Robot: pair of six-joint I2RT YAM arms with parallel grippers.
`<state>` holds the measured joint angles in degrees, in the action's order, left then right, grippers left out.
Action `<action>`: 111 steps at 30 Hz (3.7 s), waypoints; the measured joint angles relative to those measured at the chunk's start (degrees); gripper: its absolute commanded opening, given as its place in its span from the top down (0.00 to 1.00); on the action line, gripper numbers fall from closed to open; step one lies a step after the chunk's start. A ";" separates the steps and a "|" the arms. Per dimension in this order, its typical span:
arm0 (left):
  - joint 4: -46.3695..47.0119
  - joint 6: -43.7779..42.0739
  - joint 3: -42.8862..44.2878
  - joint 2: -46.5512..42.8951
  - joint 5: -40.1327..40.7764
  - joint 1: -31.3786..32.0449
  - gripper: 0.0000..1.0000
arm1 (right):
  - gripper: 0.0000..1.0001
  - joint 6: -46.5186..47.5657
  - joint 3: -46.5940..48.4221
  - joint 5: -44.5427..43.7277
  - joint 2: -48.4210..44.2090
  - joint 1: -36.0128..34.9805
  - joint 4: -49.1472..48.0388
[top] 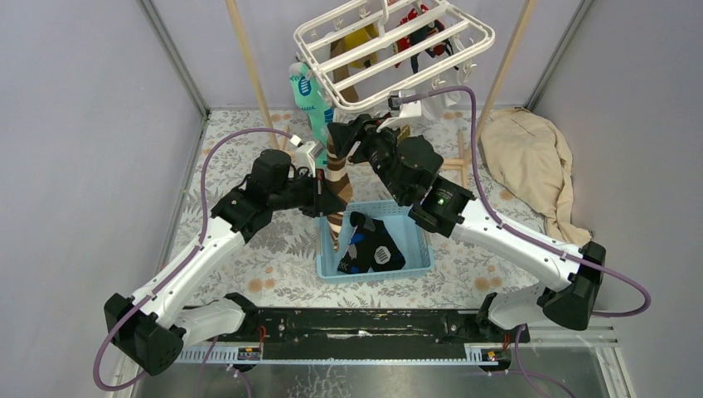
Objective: Remove the socks clipped to the hanger
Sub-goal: Remove the sock from the hanger, then place the sock in the bin.
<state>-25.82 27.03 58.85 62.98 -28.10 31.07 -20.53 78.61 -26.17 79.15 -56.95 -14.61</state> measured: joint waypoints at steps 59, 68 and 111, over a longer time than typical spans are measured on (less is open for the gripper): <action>-2.40 -0.39 -1.42 -1.38 -2.78 0.83 0.96 | 0.91 -5.05 -3.82 5.81 0.50 7.48 -5.44; -4.00 -0.42 -1.81 -4.39 -2.80 0.83 0.96 | 0.47 -5.53 -4.46 5.68 -0.46 7.87 -5.42; 31.12 18.32 -2.58 25.66 0.68 14.78 0.93 | 0.06 -10.54 -35.67 5.88 -47.19 8.02 23.56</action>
<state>5.30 45.34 56.27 88.64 -27.42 45.84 -31.07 42.94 -20.29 31.97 -48.93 8.95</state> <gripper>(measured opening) 0.066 0.939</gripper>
